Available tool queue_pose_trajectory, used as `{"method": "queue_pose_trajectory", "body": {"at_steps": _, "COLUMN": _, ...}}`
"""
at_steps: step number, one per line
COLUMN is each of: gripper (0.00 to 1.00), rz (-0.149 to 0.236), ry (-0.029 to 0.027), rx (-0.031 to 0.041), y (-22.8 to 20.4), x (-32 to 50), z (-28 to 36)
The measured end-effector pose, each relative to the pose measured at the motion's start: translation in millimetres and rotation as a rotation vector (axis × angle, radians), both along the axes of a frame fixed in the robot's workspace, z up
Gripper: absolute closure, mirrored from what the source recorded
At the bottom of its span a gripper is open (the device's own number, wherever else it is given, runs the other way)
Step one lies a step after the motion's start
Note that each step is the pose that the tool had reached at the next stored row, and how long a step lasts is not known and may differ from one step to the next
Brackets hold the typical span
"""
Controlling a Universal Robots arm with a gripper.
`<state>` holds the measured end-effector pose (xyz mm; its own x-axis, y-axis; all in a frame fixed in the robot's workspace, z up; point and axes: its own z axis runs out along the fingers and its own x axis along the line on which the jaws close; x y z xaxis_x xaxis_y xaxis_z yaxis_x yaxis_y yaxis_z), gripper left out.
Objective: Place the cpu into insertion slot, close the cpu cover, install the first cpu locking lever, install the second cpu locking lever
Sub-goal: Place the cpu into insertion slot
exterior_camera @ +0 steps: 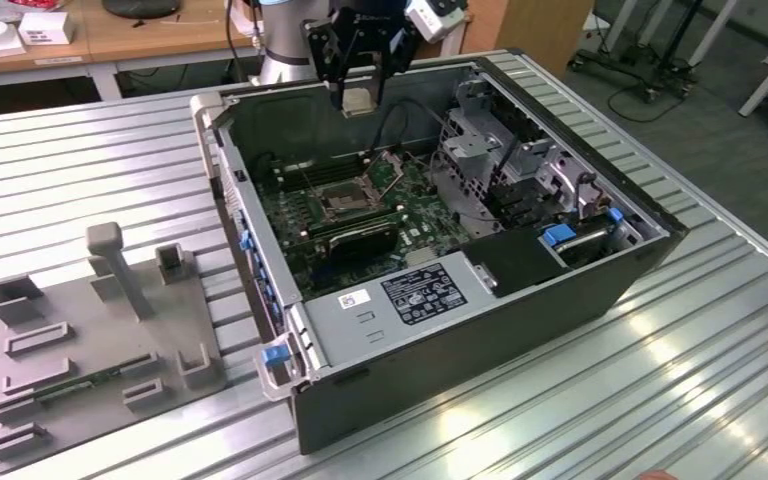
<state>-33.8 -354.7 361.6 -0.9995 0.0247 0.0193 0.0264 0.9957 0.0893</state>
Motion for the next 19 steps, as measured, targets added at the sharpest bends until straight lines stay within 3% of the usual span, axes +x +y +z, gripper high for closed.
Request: {"method": "queue_pose_trajectory", "body": {"at_steps": 19, "gripper": 0.46, "rz": 0.000, "ry": 0.0000, "rx": 0.0000, "y": 0.0, "x": 0.0, "z": -4.2}}
